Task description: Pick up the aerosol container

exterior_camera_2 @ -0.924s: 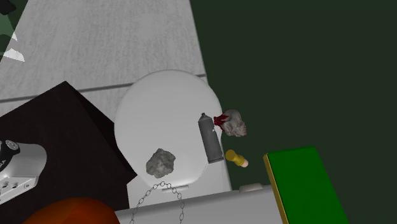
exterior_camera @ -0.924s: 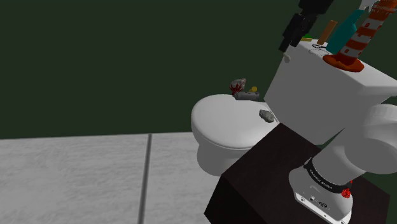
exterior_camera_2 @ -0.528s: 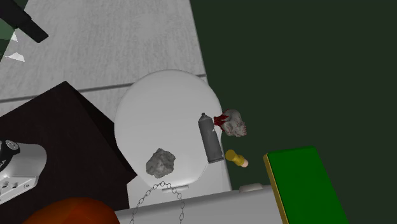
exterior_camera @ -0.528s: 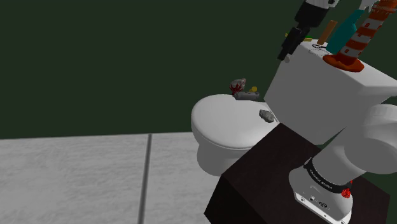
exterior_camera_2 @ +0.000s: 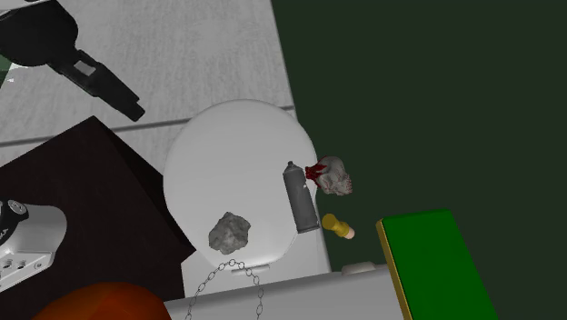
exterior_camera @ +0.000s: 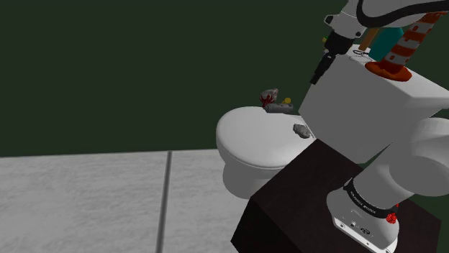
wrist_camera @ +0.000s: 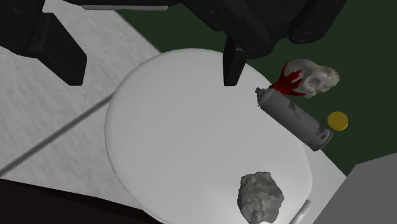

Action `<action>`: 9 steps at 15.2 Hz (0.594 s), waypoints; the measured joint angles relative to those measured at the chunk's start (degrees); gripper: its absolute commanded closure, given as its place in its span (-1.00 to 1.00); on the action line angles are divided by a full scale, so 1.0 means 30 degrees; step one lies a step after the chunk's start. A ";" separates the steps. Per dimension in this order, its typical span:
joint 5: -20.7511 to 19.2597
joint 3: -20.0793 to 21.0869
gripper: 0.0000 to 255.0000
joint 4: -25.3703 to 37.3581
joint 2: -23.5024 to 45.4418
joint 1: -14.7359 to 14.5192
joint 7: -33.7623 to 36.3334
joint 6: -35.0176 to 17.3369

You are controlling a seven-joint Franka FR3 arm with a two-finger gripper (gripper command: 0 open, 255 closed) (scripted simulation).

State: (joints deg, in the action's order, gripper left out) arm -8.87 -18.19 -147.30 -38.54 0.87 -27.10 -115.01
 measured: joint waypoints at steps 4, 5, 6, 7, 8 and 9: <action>-0.0472 -0.1864 -1.00 -0.0358 0.2104 -0.0225 -0.2530 -0.2609; -0.0454 -0.2348 -1.00 -0.0226 0.2863 -0.0394 -0.3212 -0.3280; -0.0449 -0.2740 -1.00 -0.0180 0.3347 -0.0508 -0.3838 -0.3758; -0.0424 -0.3290 -1.00 -0.0052 0.3965 -0.0602 -0.4625 -0.4281; -0.0328 -0.3900 -1.00 -0.0010 0.4683 -0.0739 -0.5494 -0.4968; -0.0100 -0.4419 -1.00 0.0169 0.5479 -0.0986 -0.6293 -0.5603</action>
State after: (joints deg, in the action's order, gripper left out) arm -9.17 -31.45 -146.79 -22.10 -2.09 -45.98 -131.82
